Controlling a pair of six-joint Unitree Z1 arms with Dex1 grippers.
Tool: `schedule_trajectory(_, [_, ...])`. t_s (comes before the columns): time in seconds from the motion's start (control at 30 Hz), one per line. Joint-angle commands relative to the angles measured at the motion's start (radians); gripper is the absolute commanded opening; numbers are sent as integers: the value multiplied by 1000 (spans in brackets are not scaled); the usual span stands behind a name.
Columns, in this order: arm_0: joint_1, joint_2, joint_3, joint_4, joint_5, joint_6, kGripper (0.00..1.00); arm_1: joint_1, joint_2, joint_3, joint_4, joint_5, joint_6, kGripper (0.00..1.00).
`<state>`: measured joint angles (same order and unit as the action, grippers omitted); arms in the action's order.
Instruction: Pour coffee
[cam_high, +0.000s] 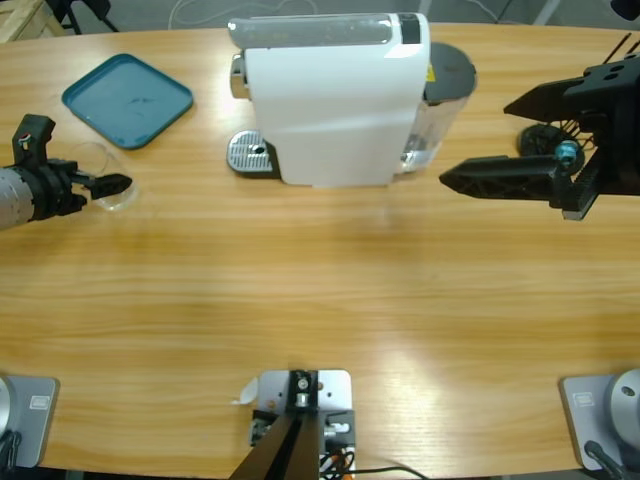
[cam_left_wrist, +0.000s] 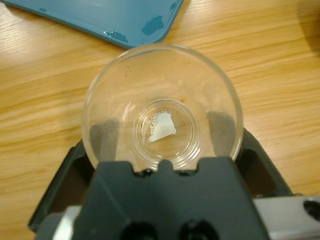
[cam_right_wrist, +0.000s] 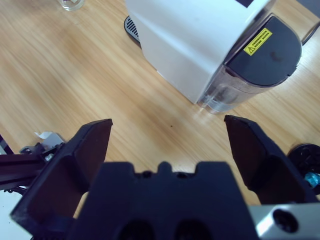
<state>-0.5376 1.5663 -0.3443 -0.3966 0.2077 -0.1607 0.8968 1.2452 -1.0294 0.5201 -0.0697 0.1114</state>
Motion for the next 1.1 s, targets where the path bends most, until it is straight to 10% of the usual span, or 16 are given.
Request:
schedule_trajectory(0.03, [-47,-28,-22,-35,-137,93,637,-29,-22,46,-5,4,-12,1000])
schedule_trajectory(1.1, [-141,365,-522,135,-414,285,555,-137,-213,236,21,22,-35,996])
